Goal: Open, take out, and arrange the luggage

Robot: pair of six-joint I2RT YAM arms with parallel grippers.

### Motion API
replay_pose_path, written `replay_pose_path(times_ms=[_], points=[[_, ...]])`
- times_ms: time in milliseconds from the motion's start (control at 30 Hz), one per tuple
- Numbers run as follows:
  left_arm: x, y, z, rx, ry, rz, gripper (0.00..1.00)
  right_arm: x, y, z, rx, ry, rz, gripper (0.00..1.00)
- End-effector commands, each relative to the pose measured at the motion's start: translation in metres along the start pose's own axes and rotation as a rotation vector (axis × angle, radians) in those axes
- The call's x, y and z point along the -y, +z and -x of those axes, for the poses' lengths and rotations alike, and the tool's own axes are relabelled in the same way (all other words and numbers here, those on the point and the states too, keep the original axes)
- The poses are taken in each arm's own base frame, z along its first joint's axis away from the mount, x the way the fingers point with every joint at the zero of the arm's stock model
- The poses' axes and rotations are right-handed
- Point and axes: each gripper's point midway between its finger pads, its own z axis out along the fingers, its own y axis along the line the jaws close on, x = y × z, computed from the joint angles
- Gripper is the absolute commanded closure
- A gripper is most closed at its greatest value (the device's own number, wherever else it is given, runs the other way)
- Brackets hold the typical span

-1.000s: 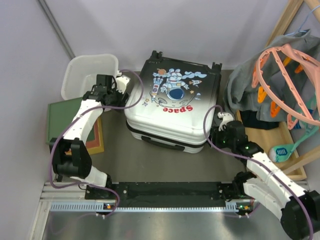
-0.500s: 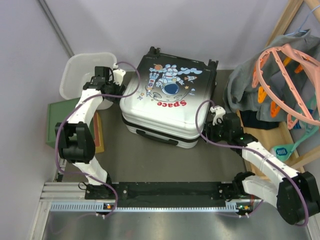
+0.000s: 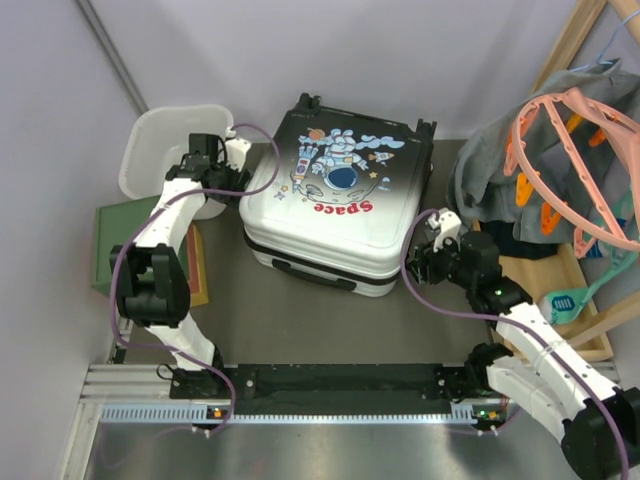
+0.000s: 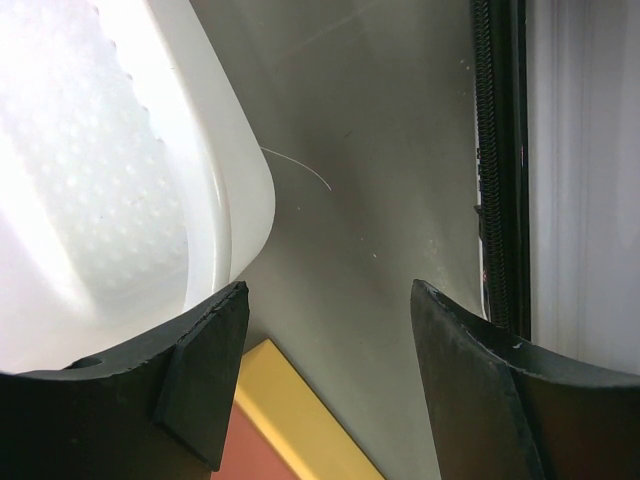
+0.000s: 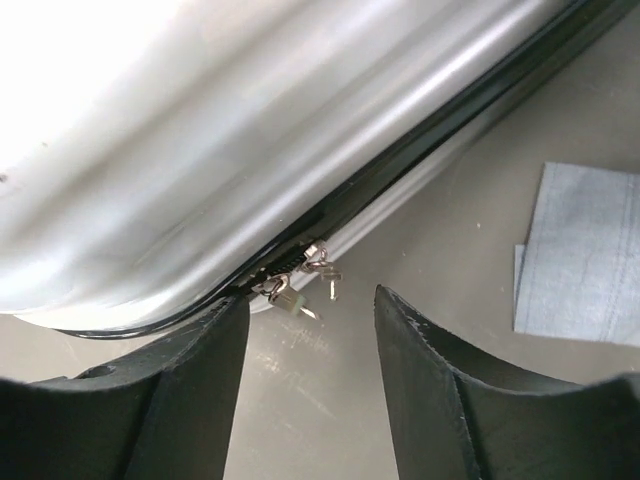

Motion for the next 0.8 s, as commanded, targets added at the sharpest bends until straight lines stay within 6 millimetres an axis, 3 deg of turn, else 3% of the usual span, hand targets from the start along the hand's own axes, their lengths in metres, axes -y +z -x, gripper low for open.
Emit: replay_pose_path(times_ms=[0,333,500,767], points=[[0.011,-0.013,0.012,0.059,0.018,-0.038,0.29,-0.024,0.008,0.043,0.156,-0.056,0.142,0.47],[0.011,-0.018,0.019,0.082,0.022,-0.041,0.29,-0.027,0.018,0.031,0.169,0.023,0.162,0.63],[0.012,-0.020,0.019,0.080,0.019,-0.044,0.29,-0.015,0.024,0.021,0.147,0.086,0.095,0.63],[0.011,-0.022,0.020,0.079,0.023,-0.044,0.29,-0.007,0.023,0.026,0.200,0.083,0.052,0.60]])
